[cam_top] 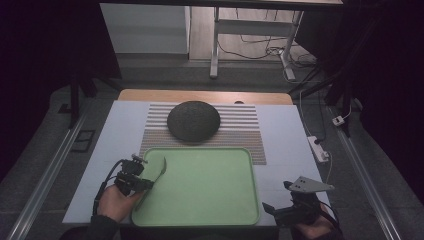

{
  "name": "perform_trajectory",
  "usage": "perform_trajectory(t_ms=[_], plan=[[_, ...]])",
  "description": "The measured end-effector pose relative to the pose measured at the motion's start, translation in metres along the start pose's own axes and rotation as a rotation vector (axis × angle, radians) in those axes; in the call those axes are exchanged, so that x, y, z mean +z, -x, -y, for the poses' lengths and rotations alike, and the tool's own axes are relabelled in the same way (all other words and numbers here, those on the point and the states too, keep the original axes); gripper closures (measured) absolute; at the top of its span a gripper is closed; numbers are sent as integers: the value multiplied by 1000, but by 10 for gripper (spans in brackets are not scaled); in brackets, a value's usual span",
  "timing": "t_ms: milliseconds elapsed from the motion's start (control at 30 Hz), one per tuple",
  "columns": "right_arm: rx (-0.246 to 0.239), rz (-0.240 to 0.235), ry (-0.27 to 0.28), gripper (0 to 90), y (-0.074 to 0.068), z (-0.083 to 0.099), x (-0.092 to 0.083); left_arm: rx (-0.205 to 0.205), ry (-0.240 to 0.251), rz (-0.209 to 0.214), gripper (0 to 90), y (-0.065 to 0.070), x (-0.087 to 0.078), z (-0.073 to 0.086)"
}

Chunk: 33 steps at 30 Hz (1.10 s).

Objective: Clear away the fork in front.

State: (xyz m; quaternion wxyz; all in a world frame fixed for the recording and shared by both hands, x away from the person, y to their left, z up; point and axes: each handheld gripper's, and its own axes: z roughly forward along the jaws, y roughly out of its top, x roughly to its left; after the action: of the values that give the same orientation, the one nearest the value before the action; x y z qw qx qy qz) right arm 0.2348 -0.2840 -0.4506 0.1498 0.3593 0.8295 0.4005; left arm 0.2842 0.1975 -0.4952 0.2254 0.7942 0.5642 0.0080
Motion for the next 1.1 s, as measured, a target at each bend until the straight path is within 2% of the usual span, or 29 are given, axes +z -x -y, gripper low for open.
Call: perform_trajectory(t_ms=[33, 133, 233, 367, 567, 700, 800, 1033, 1100], plan=[[3, -2, 2, 0, 0, 0, -1, 12, 27, 7, 783, -1, -2, -1], [11, -5, 8, 0, 1, 1, -1, 36, 67, 22, 832, -2, -5, -8], [11, -7, 6, 0, 1, 1, -1, 41, 91, 48, 885, -6, -1, -18], [0, -11, -9, 0, 0, 0, 1, 41, 99, 39, 887, -12, 10, -32], [6, -20, -17, 0, 1, 0, 2, 39, 102, 54, 887, -15, 25, -44], [6, -24, -20, 0, 2, 0, 2, 53, 91, 48, 887, -12, 30, -47], [8, -26, -20, 0, 2, 0, 2, 58, 97, 63, 888, -8, 30, -48], [9, -33, -26, 0, 2, 0, 2, 110, 87, 91, 888, 4, 34, -49], [11, -32, -26, 0, 2, 0, 3, 126, 85, 88, 888, 8, 35, -49]])
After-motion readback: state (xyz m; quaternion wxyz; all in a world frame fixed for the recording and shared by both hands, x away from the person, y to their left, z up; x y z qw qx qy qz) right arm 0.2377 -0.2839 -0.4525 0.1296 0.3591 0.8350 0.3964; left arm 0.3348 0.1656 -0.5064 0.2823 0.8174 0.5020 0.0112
